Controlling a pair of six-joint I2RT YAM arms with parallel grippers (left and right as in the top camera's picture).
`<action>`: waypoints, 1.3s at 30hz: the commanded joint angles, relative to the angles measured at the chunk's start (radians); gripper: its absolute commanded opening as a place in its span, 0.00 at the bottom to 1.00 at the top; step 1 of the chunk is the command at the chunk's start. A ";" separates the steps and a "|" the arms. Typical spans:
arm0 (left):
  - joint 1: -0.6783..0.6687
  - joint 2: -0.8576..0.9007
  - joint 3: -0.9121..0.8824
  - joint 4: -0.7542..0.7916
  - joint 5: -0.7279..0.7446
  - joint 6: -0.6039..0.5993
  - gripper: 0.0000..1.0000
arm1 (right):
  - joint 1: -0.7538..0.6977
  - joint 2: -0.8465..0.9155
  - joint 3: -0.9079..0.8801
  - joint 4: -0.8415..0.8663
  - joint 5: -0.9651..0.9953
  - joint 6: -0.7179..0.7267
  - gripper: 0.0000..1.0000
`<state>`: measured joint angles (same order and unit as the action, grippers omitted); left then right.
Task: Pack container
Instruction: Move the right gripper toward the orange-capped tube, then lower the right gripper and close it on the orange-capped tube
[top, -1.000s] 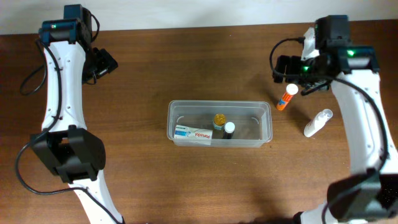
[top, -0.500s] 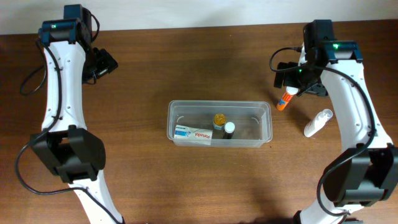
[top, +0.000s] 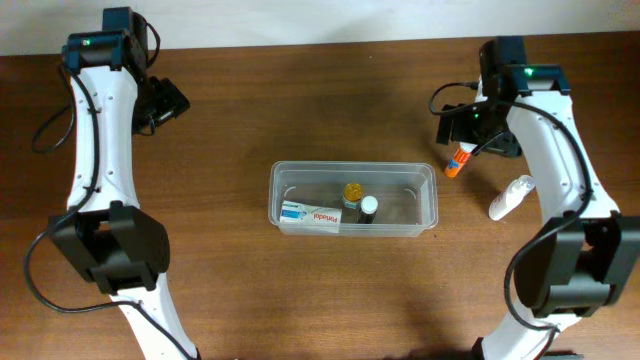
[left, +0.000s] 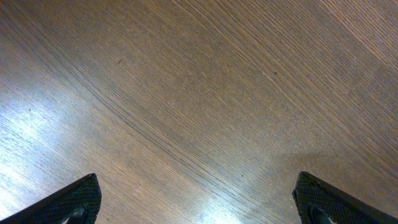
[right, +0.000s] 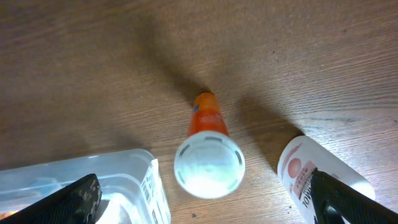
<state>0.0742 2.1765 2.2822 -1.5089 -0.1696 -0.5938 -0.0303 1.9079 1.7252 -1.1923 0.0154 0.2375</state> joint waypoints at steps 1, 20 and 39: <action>0.003 -0.028 0.011 -0.003 -0.011 0.012 0.99 | -0.004 0.027 0.012 0.000 0.020 0.006 0.97; 0.003 -0.028 0.011 -0.003 -0.011 0.012 0.99 | -0.005 0.087 0.012 0.011 0.039 0.003 0.61; 0.003 -0.028 0.011 -0.003 -0.011 0.012 0.99 | -0.005 0.087 0.012 0.000 0.049 0.003 0.27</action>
<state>0.0742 2.1765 2.2826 -1.5089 -0.1696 -0.5938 -0.0303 1.9842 1.7252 -1.1873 0.0463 0.2352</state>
